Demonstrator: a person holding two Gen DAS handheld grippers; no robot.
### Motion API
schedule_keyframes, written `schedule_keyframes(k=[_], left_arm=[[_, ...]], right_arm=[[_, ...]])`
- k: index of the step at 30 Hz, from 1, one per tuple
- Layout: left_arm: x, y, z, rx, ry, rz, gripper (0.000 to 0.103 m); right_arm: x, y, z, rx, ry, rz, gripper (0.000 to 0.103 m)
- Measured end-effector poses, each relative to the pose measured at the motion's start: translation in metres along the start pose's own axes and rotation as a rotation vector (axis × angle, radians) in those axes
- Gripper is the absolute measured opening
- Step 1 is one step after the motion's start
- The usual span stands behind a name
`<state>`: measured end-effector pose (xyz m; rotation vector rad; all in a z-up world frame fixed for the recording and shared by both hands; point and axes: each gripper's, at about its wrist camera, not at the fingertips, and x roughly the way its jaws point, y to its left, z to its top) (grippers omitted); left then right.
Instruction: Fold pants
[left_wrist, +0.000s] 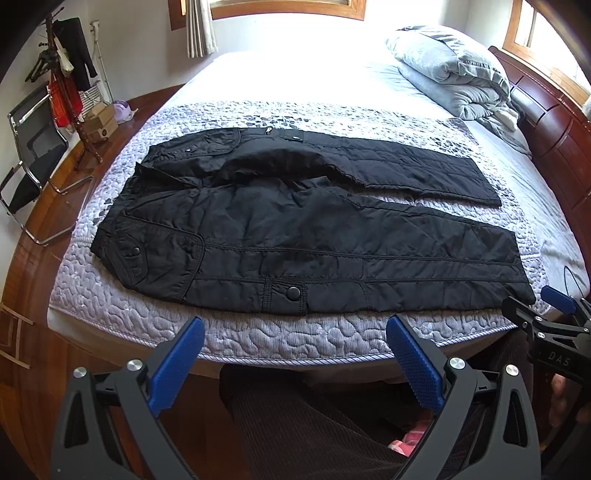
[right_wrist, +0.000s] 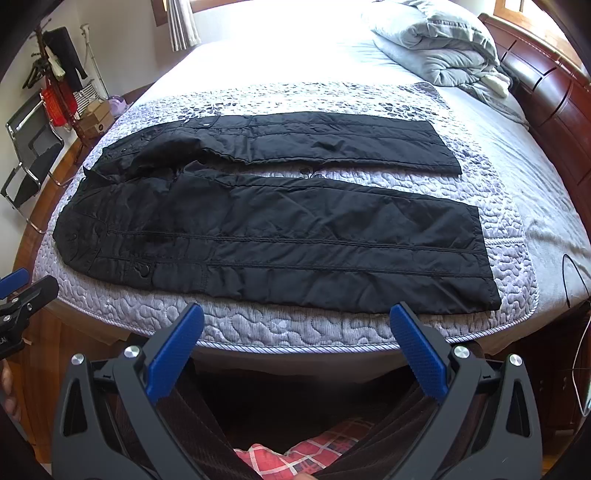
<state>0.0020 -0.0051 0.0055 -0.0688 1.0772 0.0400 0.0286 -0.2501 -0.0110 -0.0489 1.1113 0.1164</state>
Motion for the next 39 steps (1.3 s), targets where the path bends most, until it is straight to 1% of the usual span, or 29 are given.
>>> schedule_keyframes(k=[11,12,22,39], left_arm=[[-0.0012,-0.0003,0.0016,0.005,-0.004,0.001,0.099],[-0.0014,-0.0003,0.0018,0.007,-0.004,0.001,0.099],[-0.002,-0.0002,0.0013,0.008,-0.007,0.004,0.099],[-0.0027,0.0,0.0005,0.006,-0.008,0.002,0.099]], right_arm=[[0.0011,0.003,-0.0012,0.001,0.001,0.0,0.101],[-0.0012,-0.0065,0.0018,0.001,0.002,0.0,0.101],[0.0021,0.001,-0.0004,0.002,0.002,0.0,0.101],[0.0005,-0.0012,-0.0017,0.005,0.0,-0.001,0.1]])
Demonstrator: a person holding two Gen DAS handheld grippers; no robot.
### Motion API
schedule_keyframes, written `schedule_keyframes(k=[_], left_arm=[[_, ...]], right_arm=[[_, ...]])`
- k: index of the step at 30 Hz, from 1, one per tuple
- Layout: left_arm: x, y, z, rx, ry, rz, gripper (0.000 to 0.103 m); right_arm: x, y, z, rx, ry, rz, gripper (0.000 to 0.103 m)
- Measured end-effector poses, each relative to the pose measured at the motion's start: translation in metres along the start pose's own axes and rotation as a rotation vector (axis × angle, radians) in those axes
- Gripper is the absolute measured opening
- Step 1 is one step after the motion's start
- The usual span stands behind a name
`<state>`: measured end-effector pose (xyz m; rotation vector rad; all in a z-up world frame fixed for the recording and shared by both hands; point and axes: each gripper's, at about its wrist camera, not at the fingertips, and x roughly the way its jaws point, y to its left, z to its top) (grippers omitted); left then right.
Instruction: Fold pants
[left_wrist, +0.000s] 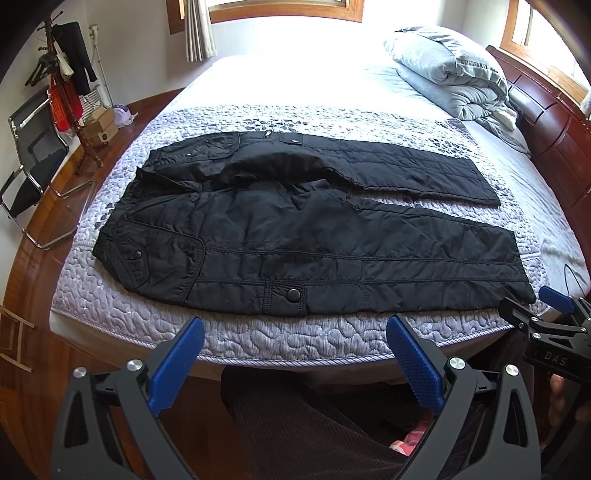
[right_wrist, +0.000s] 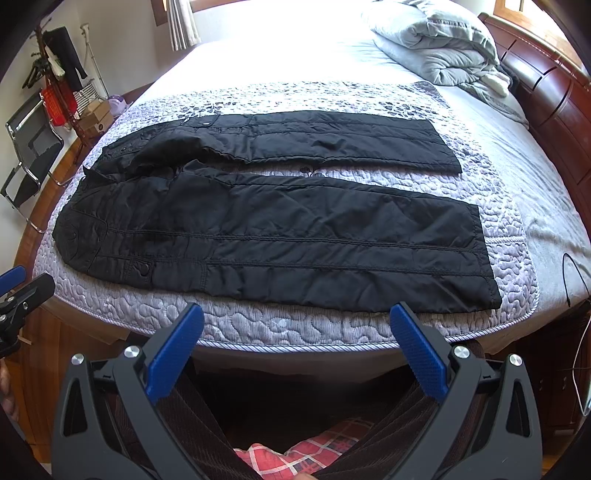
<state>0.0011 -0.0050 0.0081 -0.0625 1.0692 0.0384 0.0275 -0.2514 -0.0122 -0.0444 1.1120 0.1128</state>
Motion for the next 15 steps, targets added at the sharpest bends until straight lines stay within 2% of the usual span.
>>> schedule_keyframes(k=[15], left_arm=[[-0.0003,-0.0004,-0.0006,0.001,-0.002,0.0,0.099]], right_arm=[[0.0014,0.0002,0.0,0.001,0.0,-0.001,0.101]])
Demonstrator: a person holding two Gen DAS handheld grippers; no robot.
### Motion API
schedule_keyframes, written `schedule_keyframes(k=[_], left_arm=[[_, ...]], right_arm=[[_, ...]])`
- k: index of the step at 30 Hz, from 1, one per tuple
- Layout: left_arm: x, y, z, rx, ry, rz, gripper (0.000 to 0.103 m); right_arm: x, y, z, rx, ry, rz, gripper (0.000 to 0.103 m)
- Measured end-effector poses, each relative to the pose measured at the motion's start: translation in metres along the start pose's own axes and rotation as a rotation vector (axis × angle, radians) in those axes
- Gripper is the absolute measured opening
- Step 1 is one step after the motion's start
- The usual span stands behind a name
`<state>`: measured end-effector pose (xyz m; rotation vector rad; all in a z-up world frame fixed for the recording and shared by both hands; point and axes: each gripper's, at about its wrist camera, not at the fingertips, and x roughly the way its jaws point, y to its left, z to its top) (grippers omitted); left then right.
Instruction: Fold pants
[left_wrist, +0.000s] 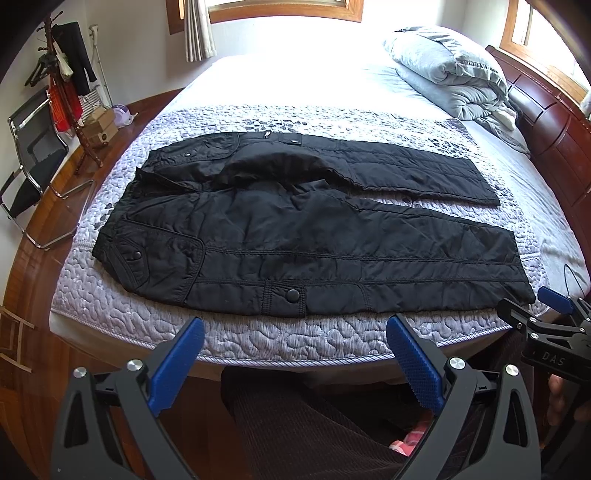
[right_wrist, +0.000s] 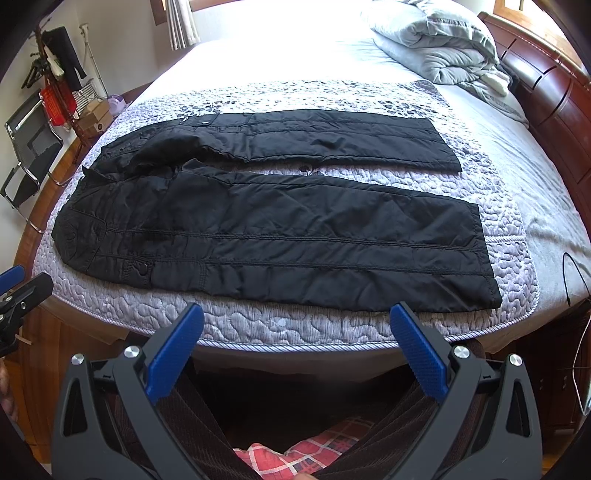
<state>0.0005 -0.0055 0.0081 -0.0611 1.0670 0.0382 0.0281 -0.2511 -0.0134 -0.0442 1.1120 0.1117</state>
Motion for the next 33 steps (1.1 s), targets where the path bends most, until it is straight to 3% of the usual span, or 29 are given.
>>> schedule_keyframes(k=[24,26,29,33], left_arm=[[0.015,-0.003,0.013,0.022,0.021,0.01,0.099],[0.022,0.002,0.02,0.016,0.037,-0.012,0.099],[0.04,0.026,0.047,-0.04,0.064,-0.148,0.099],[0.077,0.083,0.098,-0.16,0.112,-0.239,0.099]], right_arm=[[0.02,-0.008,0.002,0.008,0.017,-0.004,0.101],[0.021,-0.021,0.016,0.015,-0.005,-0.002,0.101],[0.022,-0.049,0.048,0.026,-0.04,0.016,0.101],[0.032,-0.109,0.111,0.025,-0.101,-0.048,0.101]])
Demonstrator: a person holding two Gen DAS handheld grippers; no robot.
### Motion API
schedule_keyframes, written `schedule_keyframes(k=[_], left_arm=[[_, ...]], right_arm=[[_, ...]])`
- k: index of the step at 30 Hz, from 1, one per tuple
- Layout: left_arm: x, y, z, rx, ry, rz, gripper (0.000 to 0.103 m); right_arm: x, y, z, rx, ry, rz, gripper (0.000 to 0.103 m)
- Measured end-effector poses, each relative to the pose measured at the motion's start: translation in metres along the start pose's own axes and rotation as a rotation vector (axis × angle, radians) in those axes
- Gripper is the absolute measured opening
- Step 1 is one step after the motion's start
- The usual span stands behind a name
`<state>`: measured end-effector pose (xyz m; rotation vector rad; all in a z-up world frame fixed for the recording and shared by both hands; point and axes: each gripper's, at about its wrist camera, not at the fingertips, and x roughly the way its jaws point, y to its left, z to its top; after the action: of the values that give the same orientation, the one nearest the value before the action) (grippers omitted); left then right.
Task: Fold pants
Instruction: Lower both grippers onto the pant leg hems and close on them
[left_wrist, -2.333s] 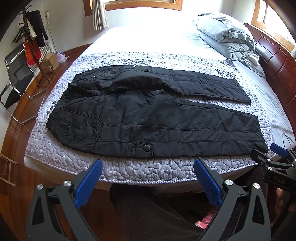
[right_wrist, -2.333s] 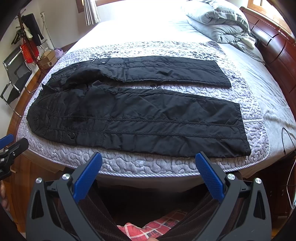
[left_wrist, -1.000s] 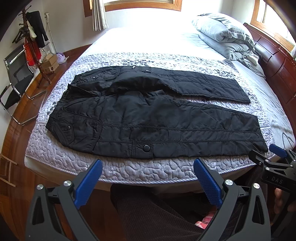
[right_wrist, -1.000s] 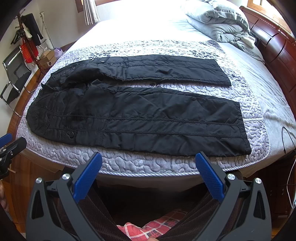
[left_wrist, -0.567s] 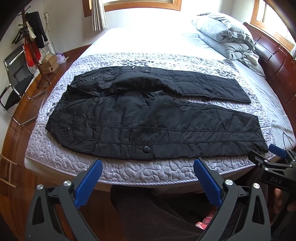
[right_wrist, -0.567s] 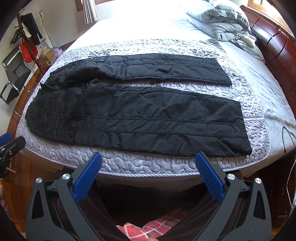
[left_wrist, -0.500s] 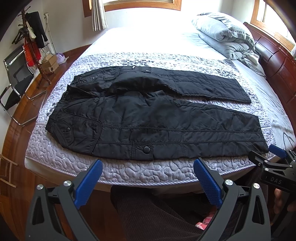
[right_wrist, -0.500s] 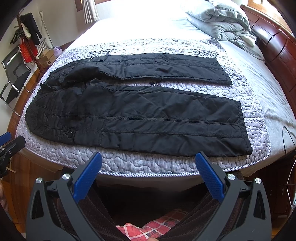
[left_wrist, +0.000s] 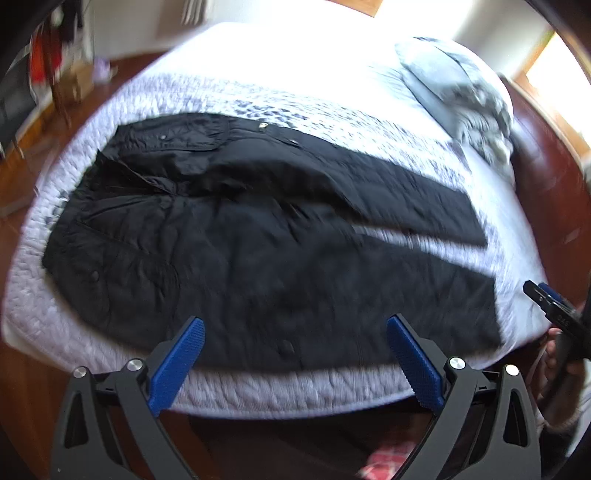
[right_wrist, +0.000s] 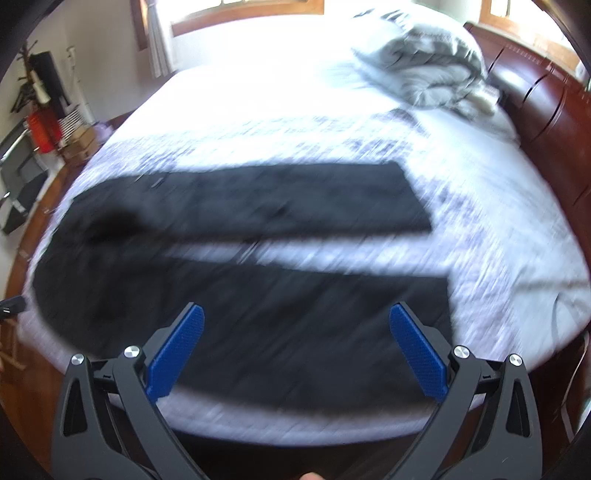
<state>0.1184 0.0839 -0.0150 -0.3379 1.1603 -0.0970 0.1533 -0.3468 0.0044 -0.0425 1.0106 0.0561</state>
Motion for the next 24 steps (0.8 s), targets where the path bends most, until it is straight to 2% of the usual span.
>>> schedule_keyframes(k=[3,4,6,7,10,14,17,21,24], left_arm=[[0.018,0.066,0.064,-0.165,0.012,0.014,0.099],[0.024,0.085,0.081,-0.205,0.019,0.029,0.099],[0.038,0.119,0.115,-0.261,0.038,0.063,0.099],[0.047,0.139,0.135,-0.28,0.042,0.105,0.099],[0.072,0.188,0.182,-0.319,0.067,0.16,0.099],[0.098,0.247,0.226,-0.423,0.094,0.131,0.099],[0.114,0.279,0.244,-0.492,0.104,0.116,0.099],[0.142,0.303,0.257,-0.537,0.15,0.108,0.099],[0.168,0.311,0.264,-0.534,0.19,0.118,0.099]], right_arm=[[0.038,-0.058,0.06,0.035,0.021,-0.044,0.101],[0.063,-0.08,0.084,0.055,0.062,-0.031,0.101],[0.103,-0.113,0.117,0.106,0.134,0.008,0.101],[0.133,-0.133,0.134,0.146,0.197,0.051,0.101],[0.202,-0.172,0.165,0.249,0.327,0.14,0.1],[0.267,-0.196,0.195,0.289,0.367,0.103,0.1],[0.306,-0.21,0.204,0.323,0.404,0.132,0.1],[0.344,-0.209,0.207,0.313,0.447,0.146,0.1],[0.362,-0.206,0.205,0.306,0.461,0.124,0.101]])
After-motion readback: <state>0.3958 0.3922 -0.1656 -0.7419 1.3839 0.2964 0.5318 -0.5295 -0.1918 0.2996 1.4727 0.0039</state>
